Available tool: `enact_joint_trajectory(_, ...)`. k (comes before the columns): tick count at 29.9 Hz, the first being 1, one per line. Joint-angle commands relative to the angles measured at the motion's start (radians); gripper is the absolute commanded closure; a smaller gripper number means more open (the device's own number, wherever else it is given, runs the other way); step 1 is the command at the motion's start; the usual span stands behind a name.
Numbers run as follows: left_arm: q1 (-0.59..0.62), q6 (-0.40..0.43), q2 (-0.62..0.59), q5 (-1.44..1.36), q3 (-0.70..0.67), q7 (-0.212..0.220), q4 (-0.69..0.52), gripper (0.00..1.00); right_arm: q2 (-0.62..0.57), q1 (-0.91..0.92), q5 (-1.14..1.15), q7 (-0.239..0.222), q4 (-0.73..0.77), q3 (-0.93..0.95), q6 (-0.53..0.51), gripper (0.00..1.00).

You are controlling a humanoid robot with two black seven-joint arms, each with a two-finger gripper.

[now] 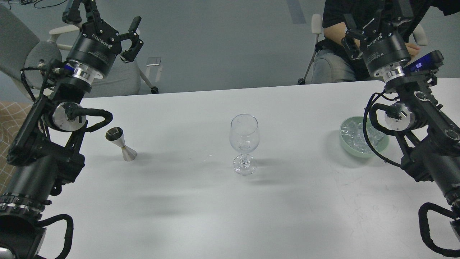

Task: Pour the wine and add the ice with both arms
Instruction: 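Raise the left gripper and open it above the metal jigger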

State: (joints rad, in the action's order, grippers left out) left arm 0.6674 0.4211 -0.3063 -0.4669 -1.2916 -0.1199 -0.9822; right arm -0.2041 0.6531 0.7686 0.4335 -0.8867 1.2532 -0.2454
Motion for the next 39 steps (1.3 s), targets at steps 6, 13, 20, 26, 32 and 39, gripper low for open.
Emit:
enact_joint_trajectory(6, -0.009, -0.001, -0.004, 0.001, 0.051, -0.001, 0.0, 0.02, 0.0, -0.009, 0.0, -0.001, 0.003, 0.0, 0.0, 0.0)
enact_joint_trajectory(13, -0.023, -0.019, -0.005, 0.002, 0.049, -0.001, 0.002, 0.02, 0.0, -0.026, 0.0, -0.001, -0.009, -0.003, -0.002, 0.0)
enact_joint_trajectory(20, -0.051, -0.045, -0.001, 0.004, 0.055, 0.075, 0.007, 0.02, -0.014, -0.076, 0.0, 0.001, 0.003, -0.047, 0.0, 0.0)
enact_joint_trajectory(26, -0.078, -0.019, -0.002, 0.013, 0.046, 0.128, 0.007, 0.02, -0.026, -0.095, -0.002, -0.001, 0.0, -0.029, 0.005, 0.0)
enact_joint_trajectory(32, -0.049, -0.03, -0.001, 0.014, 0.044, 0.129, 0.058, 0.02, -0.021, -0.076, -0.003, -0.002, 0.005, -0.029, 0.003, 0.0)
enact_joint_trajectory(39, -0.014, -0.041, -0.016, 0.016, 0.051, 0.129, 0.102, 0.02, -0.028, -0.075, -0.035, -0.004, 0.005, -0.029, -0.002, 0.0)
